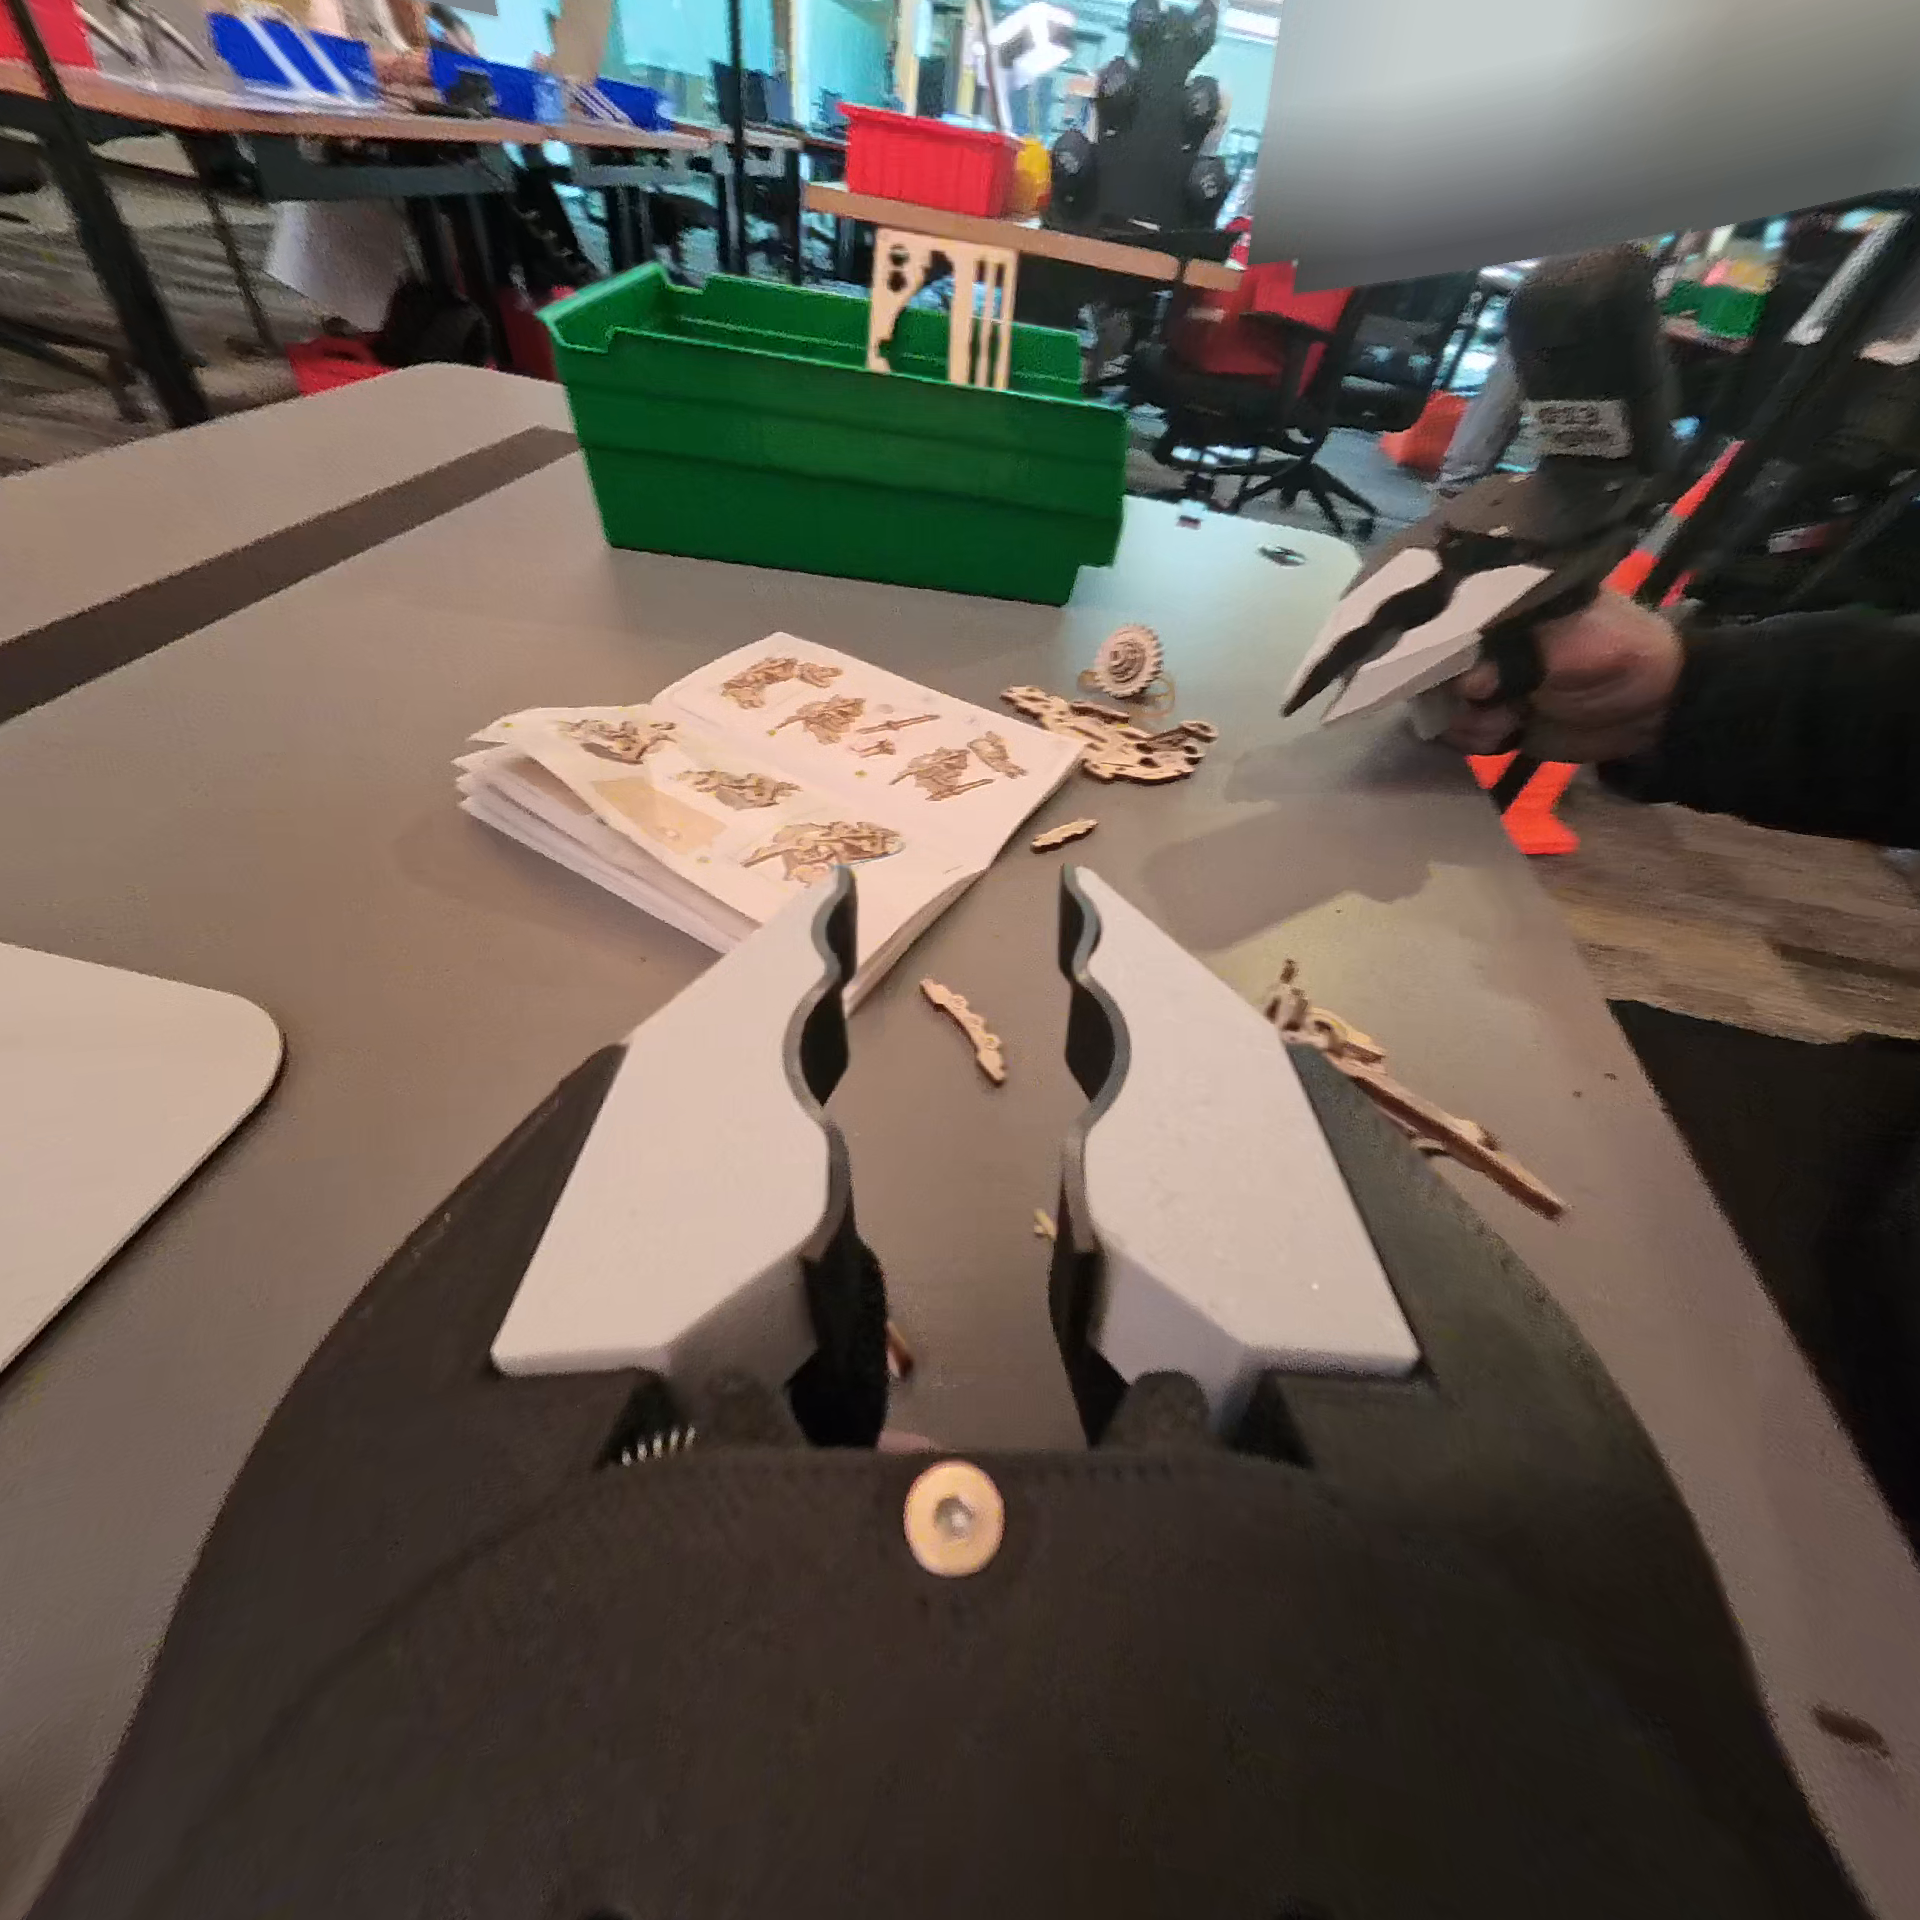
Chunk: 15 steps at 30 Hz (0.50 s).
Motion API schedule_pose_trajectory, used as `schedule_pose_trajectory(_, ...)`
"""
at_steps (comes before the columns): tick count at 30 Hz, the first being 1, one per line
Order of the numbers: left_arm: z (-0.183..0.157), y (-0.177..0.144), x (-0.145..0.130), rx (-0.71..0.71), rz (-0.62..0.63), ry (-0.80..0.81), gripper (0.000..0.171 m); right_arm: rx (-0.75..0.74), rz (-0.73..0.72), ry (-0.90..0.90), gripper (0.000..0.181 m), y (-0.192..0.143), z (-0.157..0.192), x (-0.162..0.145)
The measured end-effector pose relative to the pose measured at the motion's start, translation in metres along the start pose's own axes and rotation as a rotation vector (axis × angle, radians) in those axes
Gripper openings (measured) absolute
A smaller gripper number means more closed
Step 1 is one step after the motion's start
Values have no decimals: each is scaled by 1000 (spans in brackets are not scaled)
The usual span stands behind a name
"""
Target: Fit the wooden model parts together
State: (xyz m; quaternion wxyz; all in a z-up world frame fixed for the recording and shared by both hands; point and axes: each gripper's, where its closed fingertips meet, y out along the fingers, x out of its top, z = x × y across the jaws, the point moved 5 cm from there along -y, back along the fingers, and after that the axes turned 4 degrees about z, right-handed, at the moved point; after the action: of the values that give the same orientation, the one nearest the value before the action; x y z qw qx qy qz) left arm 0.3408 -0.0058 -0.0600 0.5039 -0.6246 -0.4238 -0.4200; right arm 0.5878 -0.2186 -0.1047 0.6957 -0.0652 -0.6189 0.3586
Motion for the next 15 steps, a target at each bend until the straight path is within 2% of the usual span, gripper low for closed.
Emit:
schedule_pose_trajectory(3, -8, -15, 12, -85, -30, -17, 41, 6, 1, 1, 17, 0, 0, 0)
schedule_pose_trajectory(7, -23, -32, 13, -282, 14, -51, 43, 8, 2, -11, 18, 0, 2, 0)
schedule_pose_trajectory(10, -29, -31, 4, -332, 106, -31, 44, 14, -1, -12, 18, 0, 2, 0)
schedule_pose_trajectory(15, -48, -8, -22, -417, 329, 1, 41, 21, 1, -15, 18, 0, 3, 0)
